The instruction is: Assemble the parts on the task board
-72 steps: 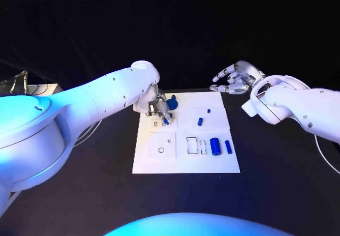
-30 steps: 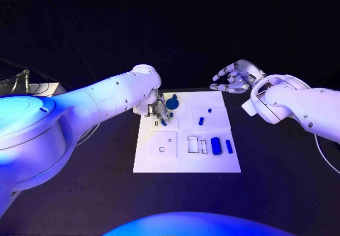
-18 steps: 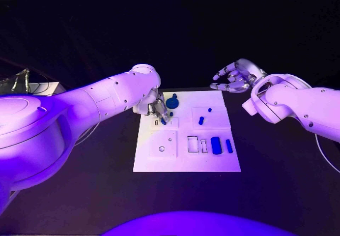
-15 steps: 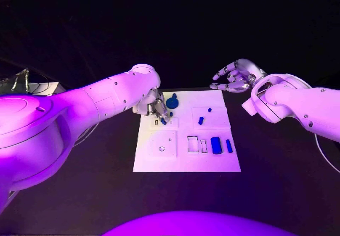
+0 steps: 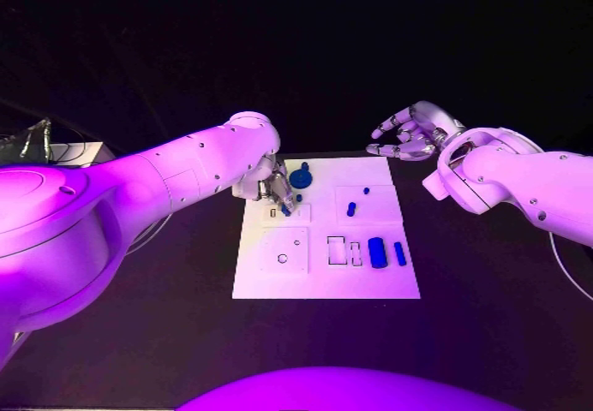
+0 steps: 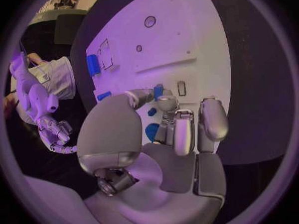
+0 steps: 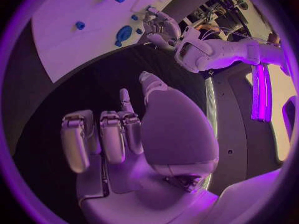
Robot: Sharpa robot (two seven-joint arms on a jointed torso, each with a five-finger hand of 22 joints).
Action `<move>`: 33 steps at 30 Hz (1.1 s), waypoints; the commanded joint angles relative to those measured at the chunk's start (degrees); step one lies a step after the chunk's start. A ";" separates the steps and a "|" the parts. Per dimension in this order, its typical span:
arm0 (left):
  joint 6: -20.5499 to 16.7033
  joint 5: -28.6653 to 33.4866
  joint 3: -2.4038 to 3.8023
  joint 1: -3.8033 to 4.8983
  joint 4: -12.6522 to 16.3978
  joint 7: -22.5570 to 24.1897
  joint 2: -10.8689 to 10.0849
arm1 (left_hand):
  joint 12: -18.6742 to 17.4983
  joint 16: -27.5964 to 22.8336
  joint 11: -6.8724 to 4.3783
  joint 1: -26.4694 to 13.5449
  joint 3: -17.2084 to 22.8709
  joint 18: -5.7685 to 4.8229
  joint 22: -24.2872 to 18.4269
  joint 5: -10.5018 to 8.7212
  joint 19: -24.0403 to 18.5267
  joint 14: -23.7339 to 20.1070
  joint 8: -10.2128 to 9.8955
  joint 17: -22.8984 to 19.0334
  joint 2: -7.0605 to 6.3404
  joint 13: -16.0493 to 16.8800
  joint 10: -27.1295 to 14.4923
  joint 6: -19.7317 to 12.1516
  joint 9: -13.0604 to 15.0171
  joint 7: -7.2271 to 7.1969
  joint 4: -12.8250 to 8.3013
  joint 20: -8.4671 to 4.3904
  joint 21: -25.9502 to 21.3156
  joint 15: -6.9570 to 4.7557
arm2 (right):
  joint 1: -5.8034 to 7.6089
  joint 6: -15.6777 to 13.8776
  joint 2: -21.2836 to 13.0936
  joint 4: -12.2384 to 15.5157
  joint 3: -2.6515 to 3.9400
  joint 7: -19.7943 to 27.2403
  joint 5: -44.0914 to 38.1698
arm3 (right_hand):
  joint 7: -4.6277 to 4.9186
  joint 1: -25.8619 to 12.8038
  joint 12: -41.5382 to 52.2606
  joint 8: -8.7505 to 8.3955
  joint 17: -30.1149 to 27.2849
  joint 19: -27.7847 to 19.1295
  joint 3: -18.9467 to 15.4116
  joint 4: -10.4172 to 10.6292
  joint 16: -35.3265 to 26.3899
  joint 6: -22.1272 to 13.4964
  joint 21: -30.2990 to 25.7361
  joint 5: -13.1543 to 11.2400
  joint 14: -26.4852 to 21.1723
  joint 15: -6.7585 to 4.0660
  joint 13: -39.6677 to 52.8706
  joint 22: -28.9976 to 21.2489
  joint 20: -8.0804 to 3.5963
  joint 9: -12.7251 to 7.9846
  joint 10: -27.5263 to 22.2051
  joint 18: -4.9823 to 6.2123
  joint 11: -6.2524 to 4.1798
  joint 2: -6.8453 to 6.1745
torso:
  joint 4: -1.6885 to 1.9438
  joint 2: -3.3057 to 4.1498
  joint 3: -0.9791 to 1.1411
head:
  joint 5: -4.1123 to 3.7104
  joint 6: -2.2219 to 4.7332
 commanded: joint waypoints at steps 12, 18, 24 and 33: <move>-1.78 -0.60 0.08 -0.35 0.95 0.24 -0.30 | -0.31 0.17 0.19 0.43 10.49 0.07 0.15 0.36 0.03 5.09 0.14 12.22 0.91 -0.20 0.05 0.56 -0.09 0.01 -10.70 0.22 0.20 0.33 | -0.02 0.55 -0.04 0.03 0.02 0.60 -0.55 | -0.04 -0.62 0.12 0.13 15.00 6.10 -0.10 0.13 0.21 -0.36 0.13 -0.17 5.84 -0.12 15.05 15.05 -0.15 0.05 5.96 -0.82 0.00 0.01 | 0.06 -0.08 -0.01 | 0.02 -0.09; -0.82 -0.54 0.03 -0.56 1.46 0.18 -0.69 | -0.37 0.19 0.19 0.36 10.56 0.07 0.19 0.38 0.05 5.10 0.14 12.25 0.92 -0.32 0.02 0.58 -0.04 0.01 -10.78 0.22 0.22 0.32 | -0.02 0.67 -0.09 -0.02 0.02 0.57 -0.55 | -0.04 -0.62 0.12 0.13 15.00 6.10 -0.10 0.13 0.21 -0.36 0.13 -0.17 5.84 -0.12 15.05 15.05 -0.15 0.05 5.96 -0.82 0.00 0.01 | 0.03 -0.09 0.00 | -0.07 -0.13; -0.25 -0.51 0.02 -0.65 2.02 0.19 -0.98 | -0.44 0.21 0.18 0.33 10.61 0.07 0.17 0.40 0.04 5.11 0.14 12.29 0.92 -0.43 -0.01 0.59 -0.01 0.00 -10.84 0.22 0.21 0.32 | -0.03 0.74 -0.08 -0.08 0.02 0.56 -0.55 | -0.04 -0.62 0.12 0.13 15.00 6.10 -0.10 0.13 0.21 -0.36 0.13 -0.17 5.84 -0.12 15.05 15.05 -0.15 0.05 5.96 -0.82 0.00 0.01 | 0.03 -0.04 0.00 | 0.14 -0.08; -0.07 -0.50 0.07 -0.67 2.05 0.24 -1.36 | -0.52 0.23 0.16 0.28 10.78 0.07 0.21 0.45 0.07 5.13 0.15 12.34 0.90 -0.59 -0.05 0.63 0.09 -0.01 -11.05 0.23 0.24 0.32 | -0.04 0.74 -0.18 -0.16 0.02 0.53 -0.55 | -0.04 -0.62 0.12 0.13 15.00 6.10 -0.10 0.13 0.21 -0.36 0.13 -0.17 5.84 -0.12 15.05 15.05 -0.15 0.05 5.96 -0.82 0.00 0.01 | -0.06 0.06 0.03 | 0.17 -0.16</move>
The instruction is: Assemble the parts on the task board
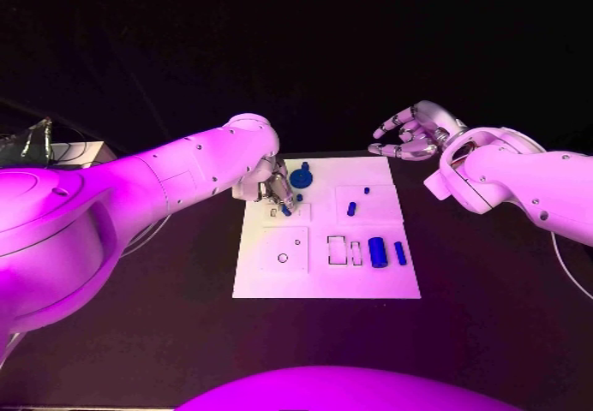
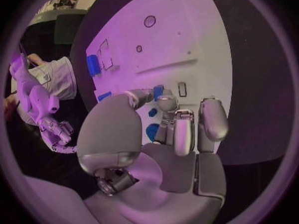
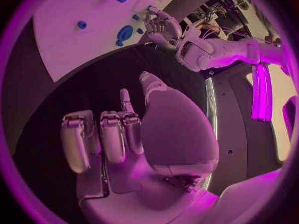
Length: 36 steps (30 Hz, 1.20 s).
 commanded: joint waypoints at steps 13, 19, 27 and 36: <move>0.96 -0.04 -0.08 -0.29 -0.12 0.16 -0.03 | -0.24 0.26 0.07 0.23 10.88 0.06 0.12 0.33 0.10 5.15 0.16 12.40 0.90 -0.09 -0.11 0.30 0.14 -0.04 -11.15 0.23 0.27 0.31 | -0.07 0.59 -0.06 -0.03 0.02 0.53 -0.52 | -0.04 -0.62 0.12 0.13 14.95 6.10 -0.10 0.13 0.21 -0.36 0.13 -0.16 5.84 -0.12 15.08 15.08 -0.15 0.06 5.96 -0.82 0.00 0.01 | 0.08 0.05 0.04 | -0.27 -0.39; 0.90 0.33 -0.11 -0.45 -0.34 0.15 0.14 | -0.15 0.25 0.11 -0.04 10.88 0.07 0.05 0.26 0.05 5.14 0.12 12.38 0.80 0.03 -0.03 0.28 0.22 -0.01 -11.17 0.23 0.23 0.33 | -0.08 0.58 -0.08 0.00 0.02 0.53 -0.53 | -0.04 -0.62 0.12 0.13 14.95 6.10 -0.10 0.13 0.21 -0.36 0.13 -0.16 5.84 -0.12 15.08 15.08 -0.15 0.06 5.96 -0.82 0.00 0.01 | 0.00 -0.02 0.02 | -0.22 -0.53; 0.21 0.64 -0.12 -0.95 -0.59 0.23 0.23 | 0.24 0.33 0.10 -1.41 10.37 0.07 0.05 -0.22 -0.01 5.18 0.01 12.52 0.58 0.39 0.41 0.43 0.56 -0.11 -10.86 0.29 0.21 0.39 | -0.08 0.59 -0.11 0.00 0.02 0.54 -0.54 | -0.04 -0.61 0.09 0.23 14.88 6.10 -0.08 0.14 0.19 -0.49 0.13 -0.17 5.83 -0.14 15.05 15.08 -0.17 0.15 5.92 -0.82 -0.01 0.00 | 0.06 -0.05 0.06 | -0.28 -0.47; -0.49 0.71 -0.12 -1.16 -0.56 0.31 0.17 | 0.52 0.36 -0.17 -3.22 8.24 0.06 0.21 -0.76 0.04 5.20 -0.13 12.58 0.60 0.39 0.67 0.93 1.05 -0.56 -10.05 0.20 0.21 0.20 | -0.08 0.64 -0.19 0.02 0.02 0.50 -0.54 | -0.04 -0.61 0.09 0.23 14.88 6.10 -0.08 0.14 0.19 -0.49 0.13 -0.17 5.83 -0.14 15.05 15.08 -0.17 0.15 5.92 -0.82 -0.01 0.00 | 0.03 -0.01 0.08 | -0.25 -0.47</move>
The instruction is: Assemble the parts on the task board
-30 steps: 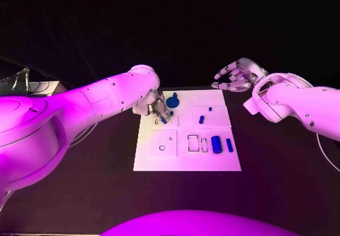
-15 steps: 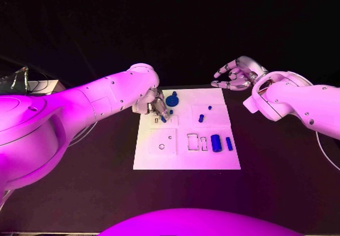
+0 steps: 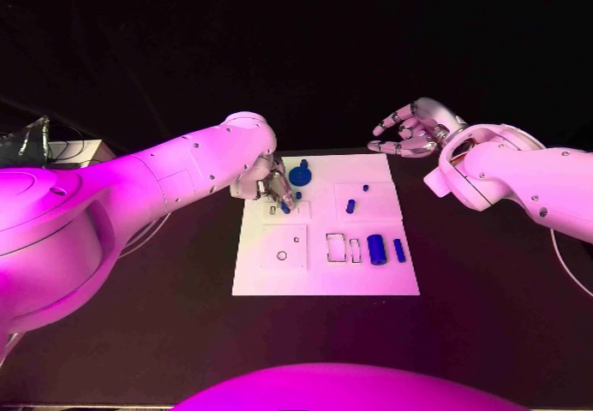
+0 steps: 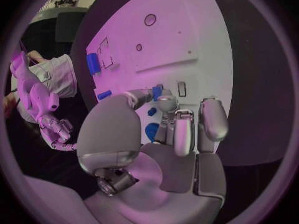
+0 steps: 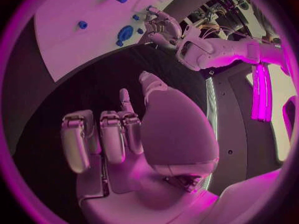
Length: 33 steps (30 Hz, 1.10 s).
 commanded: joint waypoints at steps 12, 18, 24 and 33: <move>-0.08 0.39 -0.30 -0.79 0.05 0.02 0.05 | 0.64 0.36 -0.51 -4.14 2.27 -0.01 0.43 -0.39 0.34 5.21 -1.00 12.60 -0.29 0.06 0.24 1.70 0.52 -0.81 -6.14 -0.26 0.18 -0.26 | -0.03 0.67 -0.05 0.04 0.02 0.51 -0.51 | -0.04 -0.61 0.09 0.23 14.90 6.10 -0.08 0.14 0.19 -0.49 0.13 -0.17 5.82 -0.14 15.06 15.10 -0.17 0.05 5.92 -0.81 -0.01 0.00 | -0.01 0.02 0.01 | 0.05 -0.07; 0.10 0.49 -0.31 -0.79 0.10 0.02 0.04 | 0.69 0.36 -0.53 -4.46 0.67 -0.01 0.41 -0.41 0.35 5.22 -1.23 12.62 -0.69 0.00 0.18 1.90 0.59 -0.84 -5.64 -0.30 0.13 -0.29 | -0.03 0.67 -0.09 0.07 0.02 0.52 -0.50 | -0.04 -0.61 0.09 0.23 14.90 6.10 -0.08 0.14 0.19 -0.49 0.13 -0.17 5.82 -0.14 15.06 15.10 -0.17 0.05 5.92 -0.81 -0.01 0.00 | -0.01 0.03 0.03 | 0.06 -0.13; 0.16 0.43 -0.31 -0.79 0.14 0.02 0.04 | 0.68 0.35 -0.54 -4.42 0.60 -0.03 0.50 -0.40 0.41 5.21 -1.24 12.60 -0.70 -0.02 0.16 1.92 0.60 -0.86 -5.65 -0.30 0.18 -0.29 | -0.03 0.68 -0.11 0.09 0.02 0.50 -0.50 | -0.04 -0.61 0.09 0.23 14.90 6.10 -0.08 0.14 0.19 -0.49 0.13 -0.17 5.82 -0.14 15.06 15.10 -0.17 0.05 5.92 -0.81 -0.01 0.00 | 0.00 0.02 0.01 | 0.06 -0.10; -0.56 0.56 -0.31 -0.79 0.24 0.13 -0.02 | 0.53 0.38 -0.65 0.33 3.05 -0.01 0.44 0.21 0.34 5.23 -2.44 12.67 1.66 -0.39 -0.12 1.21 0.77 -0.84 -8.00 -0.43 0.03 -0.38 | -0.03 0.71 -0.12 0.09 0.02 0.49 -0.50 | -0.03 -0.64 0.09 0.26 14.77 6.10 -0.09 0.15 0.14 -0.57 0.13 -0.19 5.79 -0.14 15.06 15.10 -0.17 0.08 5.92 -0.81 0.00 -0.01 | -0.02 0.05 0.02 | 0.12 -0.01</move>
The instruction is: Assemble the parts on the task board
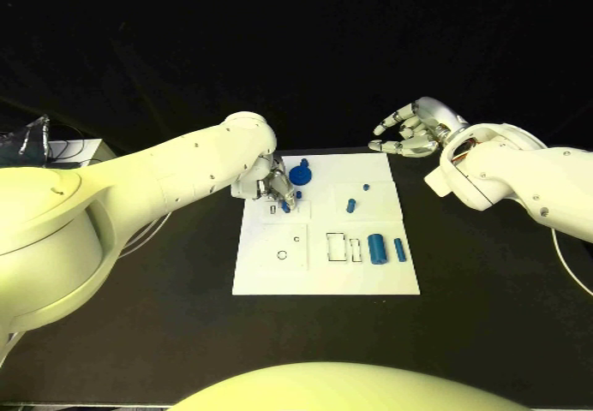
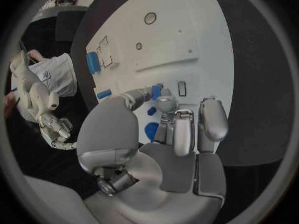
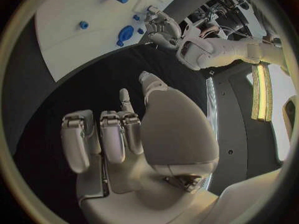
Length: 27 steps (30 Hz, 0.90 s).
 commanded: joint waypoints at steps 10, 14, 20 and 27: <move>0.26 0.73 -0.29 -0.69 0.65 0.22 -0.02 | -0.01 0.44 0.13 3.98 5.84 -0.02 -0.04 0.50 0.09 5.27 -0.39 12.80 2.56 -0.52 -0.13 -0.73 0.90 0.46 -3.39 0.01 0.01 -0.08 | -0.02 0.86 -0.01 0.05 0.02 0.43 -0.51 | 0.12 -0.64 0.09 0.26 14.79 6.10 -0.09 0.15 0.14 -0.42 0.13 -0.19 5.79 -0.14 15.03 15.07 -0.17 0.07 5.92 -0.81 0.00 -0.01 | 0.02 -0.04 0.02 | 0.00 -0.02; 0.49 0.76 -0.29 -0.69 0.83 0.24 -0.05 | -0.04 0.44 0.15 4.03 5.95 -0.03 0.04 0.47 0.13 5.27 -0.38 12.81 2.56 -0.58 -0.15 -0.73 0.94 0.48 -3.48 0.02 0.04 -0.06 | -0.02 0.93 -0.01 0.04 0.02 0.41 -0.53 | 0.12 -0.64 0.09 0.26 14.79 6.10 -0.09 0.15 0.14 -0.42 0.13 -0.19 5.79 -0.14 15.03 15.07 -0.17 0.07 5.92 -0.81 0.00 -0.01 | 0.02 -0.02 0.00 | 0.00 -0.03; 0.81 0.77 -0.29 -0.70 0.96 0.25 -0.08 | -0.02 0.49 0.15 4.05 6.02 -0.02 -0.01 0.46 0.10 5.30 -0.37 12.90 2.58 -0.55 -0.13 -0.72 0.97 0.49 -3.53 0.03 0.02 -0.05 | -0.02 0.99 0.01 0.00 0.02 0.41 -0.54 | 0.12 -0.64 0.09 0.26 14.79 6.10 -0.09 0.15 0.14 -0.42 0.13 -0.19 5.79 -0.14 15.03 15.07 -0.17 0.07 5.92 -0.81 0.00 -0.01 | -0.02 -0.04 0.01 | 0.05 0.01; 1.14 0.76 -0.29 -0.70 1.20 0.25 -0.14 | -0.01 0.51 0.18 4.10 6.20 -0.04 0.07 0.44 0.13 5.31 -0.34 12.95 2.65 -0.56 -0.10 -0.68 1.03 0.52 -3.63 0.05 0.05 -0.03 | -0.02 1.02 -0.03 -0.03 0.02 0.40 -0.58 | 0.12 -0.64 0.09 0.26 14.79 6.10 -0.09 0.15 0.14 -0.42 0.13 -0.19 5.79 -0.14 15.03 15.07 -0.17 0.07 5.92 -0.81 0.00 -0.01 | 0.03 -0.01 -0.02 | 0.03 -0.01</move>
